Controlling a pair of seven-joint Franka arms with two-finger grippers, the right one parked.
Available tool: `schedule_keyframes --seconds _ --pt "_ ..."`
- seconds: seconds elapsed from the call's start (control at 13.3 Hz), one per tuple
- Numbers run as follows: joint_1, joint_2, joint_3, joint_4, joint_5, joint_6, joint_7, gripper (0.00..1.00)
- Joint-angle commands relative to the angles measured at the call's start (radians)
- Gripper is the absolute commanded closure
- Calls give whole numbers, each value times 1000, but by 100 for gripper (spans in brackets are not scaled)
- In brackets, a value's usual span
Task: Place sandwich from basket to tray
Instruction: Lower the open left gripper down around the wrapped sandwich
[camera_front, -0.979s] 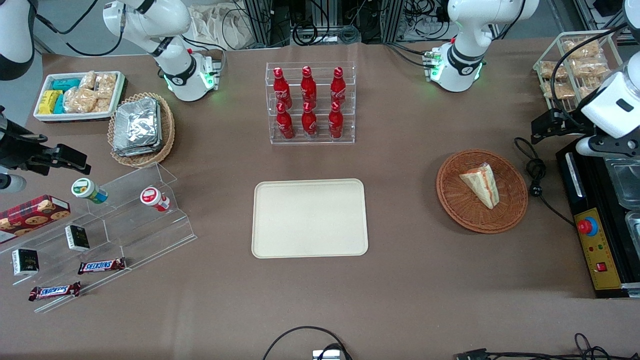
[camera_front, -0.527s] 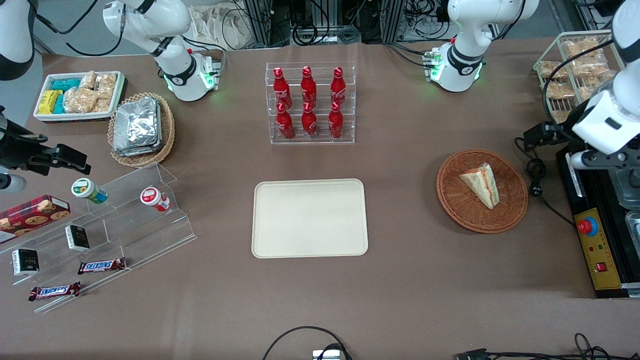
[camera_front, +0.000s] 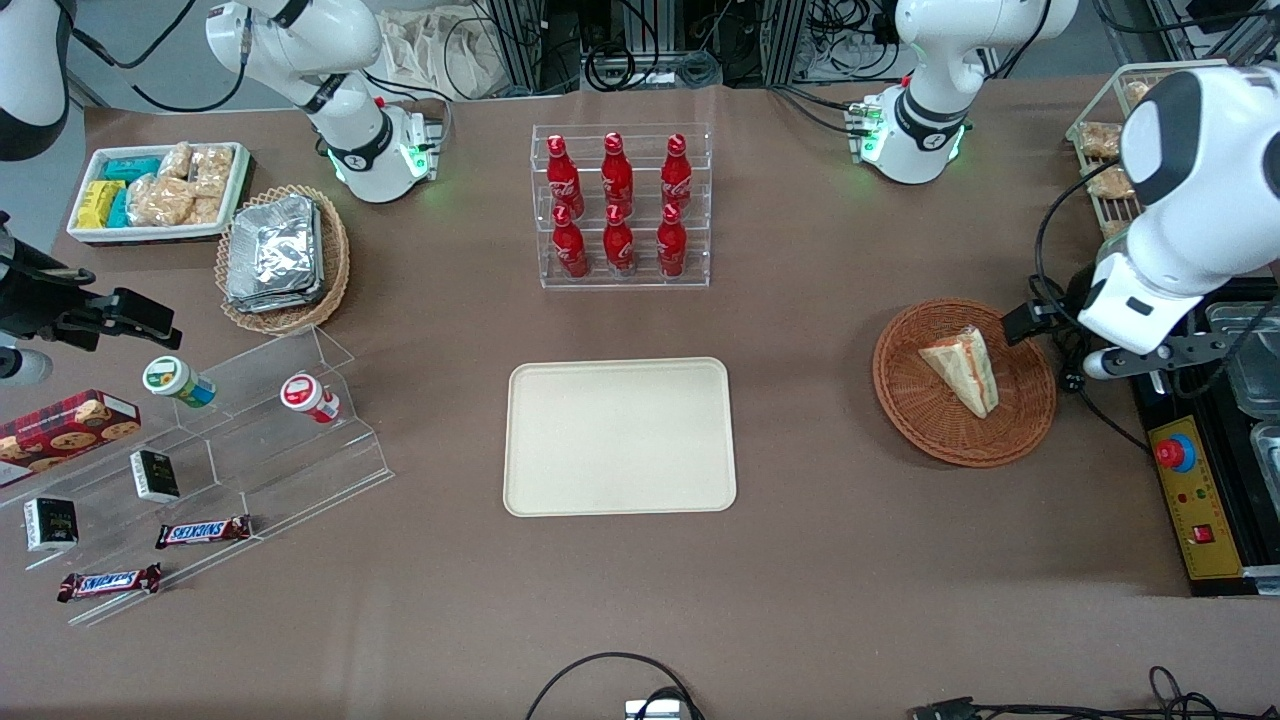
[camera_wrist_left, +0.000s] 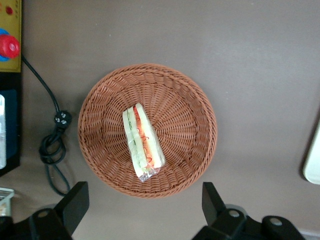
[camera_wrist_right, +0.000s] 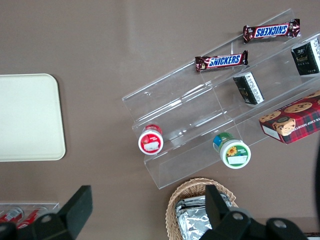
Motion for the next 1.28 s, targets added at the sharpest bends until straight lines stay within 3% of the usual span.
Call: schedule_keyframes --seconds 0.0,0.6,1.21 --pt "4 -74 -2 -169 13 137 -68 0" --pt "4 -57 -2 -382 12 415 -175 0" --pt "4 -10 -2 -448 12 529 -225 0"
